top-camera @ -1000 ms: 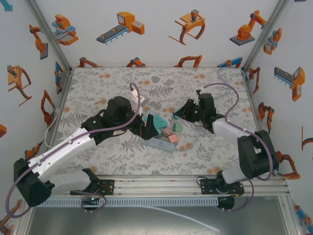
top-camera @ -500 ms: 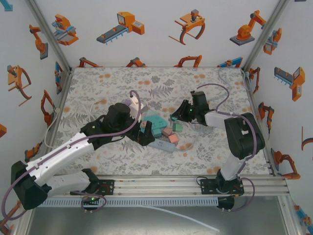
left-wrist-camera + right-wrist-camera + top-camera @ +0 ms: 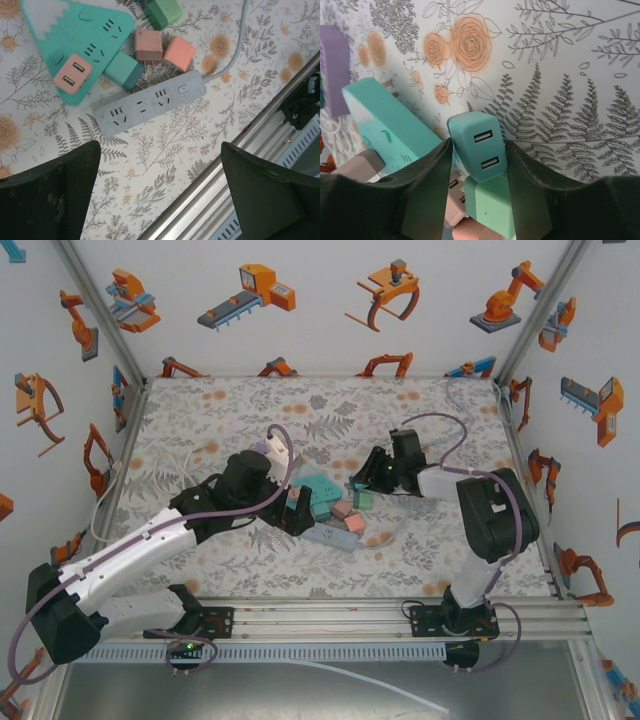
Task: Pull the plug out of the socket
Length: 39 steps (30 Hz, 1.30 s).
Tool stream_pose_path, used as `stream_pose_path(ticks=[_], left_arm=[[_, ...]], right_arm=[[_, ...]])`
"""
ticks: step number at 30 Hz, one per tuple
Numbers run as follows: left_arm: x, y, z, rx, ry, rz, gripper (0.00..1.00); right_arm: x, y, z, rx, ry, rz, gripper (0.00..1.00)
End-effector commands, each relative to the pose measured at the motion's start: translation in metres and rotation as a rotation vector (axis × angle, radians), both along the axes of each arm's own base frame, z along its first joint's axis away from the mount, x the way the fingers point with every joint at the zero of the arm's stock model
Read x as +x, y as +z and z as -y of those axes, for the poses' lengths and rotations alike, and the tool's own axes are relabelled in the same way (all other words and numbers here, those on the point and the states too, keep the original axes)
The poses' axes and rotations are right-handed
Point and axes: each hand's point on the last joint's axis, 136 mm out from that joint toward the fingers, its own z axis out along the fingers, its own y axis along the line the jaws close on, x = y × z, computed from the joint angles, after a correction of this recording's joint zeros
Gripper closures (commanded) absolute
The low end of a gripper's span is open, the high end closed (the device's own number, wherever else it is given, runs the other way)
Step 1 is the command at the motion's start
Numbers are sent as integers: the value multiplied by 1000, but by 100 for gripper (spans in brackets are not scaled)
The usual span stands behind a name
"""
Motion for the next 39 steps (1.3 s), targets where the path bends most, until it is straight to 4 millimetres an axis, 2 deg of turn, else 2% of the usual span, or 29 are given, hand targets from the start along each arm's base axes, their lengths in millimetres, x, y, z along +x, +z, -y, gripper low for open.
stream_pose_path(ticks=[1, 5, 7, 12, 15, 19, 23, 25, 28, 33, 36, 39], left_arm=[[4, -2, -3, 24, 31, 4, 3], [7, -2, -7, 33, 53, 13, 3], [10, -2, -10, 41, 75, 20, 3], [17, -2, -17, 53, 126, 43, 3], [25, 0, -23, 64, 167, 65, 3], [43, 5, -32, 57, 227, 82, 3], [70, 8, -47, 32, 298, 59, 3], [85, 9, -52, 24, 323, 47, 3], [107, 8, -56, 28, 347, 33, 3], [145, -6, -58, 24, 372, -21, 3], [163, -19, -58, 11, 378, -62, 3], [180, -32, -56, 1, 378, -100, 3]], right_arm=[[-1, 14, 15, -67, -30, 38, 52], [-2, 32, 22, -102, -37, 74, 51], [-2, 47, 23, -97, -39, 108, 50], [-2, 100, 21, -73, -13, 259, 51], [-8, 142, 9, -61, 70, 422, 51], [-28, 194, -20, -150, 268, 722, 52], [-60, 221, -56, -256, 504, 1025, 50], [-83, 223, -79, -317, 670, 1179, 45], [-110, 217, -106, -404, 893, 1355, 42], [-145, 197, -133, -426, 1204, 1580, 41], [-150, 185, -145, -410, 1302, 1586, 41], [-148, 162, -156, -421, 1403, 1540, 41]])
